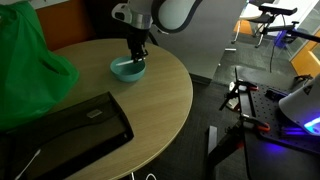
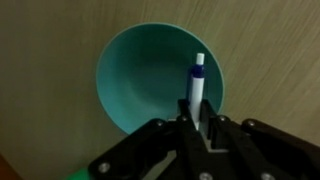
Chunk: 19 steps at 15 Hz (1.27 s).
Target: Put the pen in the bowl
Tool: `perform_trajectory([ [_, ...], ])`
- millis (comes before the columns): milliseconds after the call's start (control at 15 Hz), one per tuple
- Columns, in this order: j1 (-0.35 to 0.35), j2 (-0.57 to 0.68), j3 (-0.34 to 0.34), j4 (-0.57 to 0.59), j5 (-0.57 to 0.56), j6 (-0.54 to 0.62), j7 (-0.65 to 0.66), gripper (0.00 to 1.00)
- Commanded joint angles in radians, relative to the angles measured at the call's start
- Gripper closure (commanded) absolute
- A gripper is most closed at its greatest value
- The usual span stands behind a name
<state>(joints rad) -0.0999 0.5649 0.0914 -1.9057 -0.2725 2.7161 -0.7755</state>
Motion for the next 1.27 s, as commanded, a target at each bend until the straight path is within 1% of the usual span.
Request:
perform_trajectory([
  [0, 0.047, 0.091, -0.057, 0.101, -0.065, 0.048, 0.082, 0.88],
  [67, 0.060, 0.113, -0.075, 0.124, -0.087, 0.058, 0.108, 0.58],
  [133, 0.071, 0.131, -0.093, 0.143, -0.109, 0.067, 0.133, 0.57],
  [267, 0.088, 0.142, -0.118, 0.151, -0.154, 0.075, 0.175, 0.44],
  [333, 0.086, 0.131, -0.116, 0.137, -0.166, 0.064, 0.178, 0.35],
  [400, 0.083, 0.119, -0.113, 0.121, -0.174, 0.063, 0.181, 0.28],
  [467, 0.073, 0.092, -0.096, 0.098, -0.168, 0.026, 0.169, 0.21],
  [533, 0.060, 0.059, -0.073, 0.069, -0.155, -0.007, 0.152, 0.12],
  [667, 0.074, -0.013, -0.087, 0.011, -0.155, -0.073, 0.184, 0.00],
  [733, 0.074, -0.062, -0.088, -0.022, -0.147, -0.133, 0.195, 0.00],
  [800, 0.048, -0.111, -0.054, -0.057, -0.117, -0.195, 0.151, 0.00],
  [867, 0.052, -0.155, -0.062, -0.084, -0.111, -0.239, 0.170, 0.00],
  [933, 0.046, -0.200, -0.055, -0.108, -0.095, -0.300, 0.160, 0.00],
  [1000, 0.048, -0.244, -0.059, -0.138, -0.094, -0.323, 0.169, 0.00],
  [1067, 0.039, -0.284, -0.048, -0.165, -0.068, -0.347, 0.141, 0.00],
  [1133, 0.041, -0.318, -0.051, -0.186, -0.056, -0.361, 0.146, 0.00],
  [1200, 0.042, -0.350, -0.053, -0.214, -0.048, -0.350, 0.145, 0.00],
])
